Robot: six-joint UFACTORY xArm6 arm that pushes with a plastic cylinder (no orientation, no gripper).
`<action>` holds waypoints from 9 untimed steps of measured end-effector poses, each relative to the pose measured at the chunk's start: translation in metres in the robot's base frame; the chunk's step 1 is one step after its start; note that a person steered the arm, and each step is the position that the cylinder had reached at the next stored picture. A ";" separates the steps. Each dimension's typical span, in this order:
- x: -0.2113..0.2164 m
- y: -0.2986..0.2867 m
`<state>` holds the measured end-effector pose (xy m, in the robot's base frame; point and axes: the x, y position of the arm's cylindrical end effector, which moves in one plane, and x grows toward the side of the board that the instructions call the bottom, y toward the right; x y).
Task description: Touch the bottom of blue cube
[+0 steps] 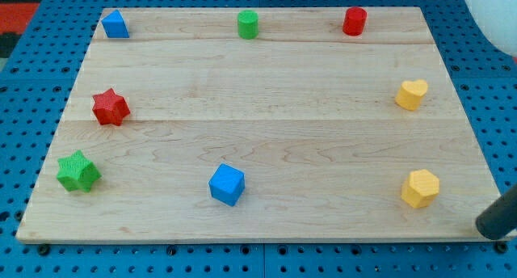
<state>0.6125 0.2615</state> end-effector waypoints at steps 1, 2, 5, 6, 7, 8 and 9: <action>-0.009 -0.026; -0.026 -0.031; 0.005 -0.254; -0.013 -0.341; -0.035 -0.349; -0.034 -0.298; -0.034 -0.268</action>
